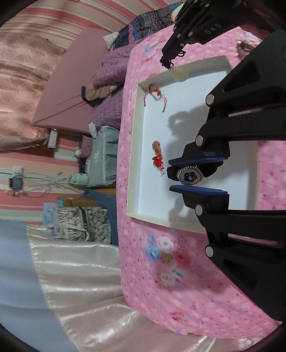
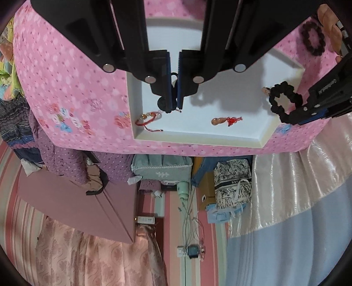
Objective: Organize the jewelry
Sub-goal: 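Carry the scrunchie and cord over the tray and release them inside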
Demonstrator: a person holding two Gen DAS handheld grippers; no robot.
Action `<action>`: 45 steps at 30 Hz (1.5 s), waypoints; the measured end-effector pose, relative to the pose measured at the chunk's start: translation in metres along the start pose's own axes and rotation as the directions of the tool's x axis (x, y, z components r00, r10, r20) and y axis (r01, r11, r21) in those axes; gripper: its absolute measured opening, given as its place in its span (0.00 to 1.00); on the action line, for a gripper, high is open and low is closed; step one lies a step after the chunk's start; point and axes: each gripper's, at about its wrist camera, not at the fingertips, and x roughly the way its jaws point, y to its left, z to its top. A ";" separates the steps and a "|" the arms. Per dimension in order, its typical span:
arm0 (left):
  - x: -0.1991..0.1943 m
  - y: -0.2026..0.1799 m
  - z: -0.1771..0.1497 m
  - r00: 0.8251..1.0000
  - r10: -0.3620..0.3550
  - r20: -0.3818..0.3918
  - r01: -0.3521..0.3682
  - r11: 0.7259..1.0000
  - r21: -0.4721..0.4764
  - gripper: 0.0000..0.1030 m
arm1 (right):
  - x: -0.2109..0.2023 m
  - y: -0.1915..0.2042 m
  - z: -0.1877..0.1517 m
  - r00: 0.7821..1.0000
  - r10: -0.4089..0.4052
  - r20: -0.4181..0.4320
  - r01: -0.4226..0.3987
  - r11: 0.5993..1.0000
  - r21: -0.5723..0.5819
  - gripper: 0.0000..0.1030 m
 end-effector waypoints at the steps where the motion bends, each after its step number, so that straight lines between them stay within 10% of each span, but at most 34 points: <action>1: 0.008 -0.001 0.004 1.000 0.000 -0.010 0.000 1.000 0.003 0.16 | 0.009 0.002 0.004 1.000 -0.003 -0.007 0.003 1.000 -0.003 0.04; 21: 0.129 -0.002 0.051 0.981 0.162 -0.109 -0.157 0.986 0.047 0.16 | 0.119 -0.014 0.030 0.991 -0.022 -0.132 0.028 0.999 0.044 0.04; 45: 0.157 0.000 0.040 0.962 0.198 -0.187 -0.191 0.980 0.059 0.17 | 0.143 -0.029 0.014 0.972 0.037 -0.233 -0.016 0.996 0.090 0.07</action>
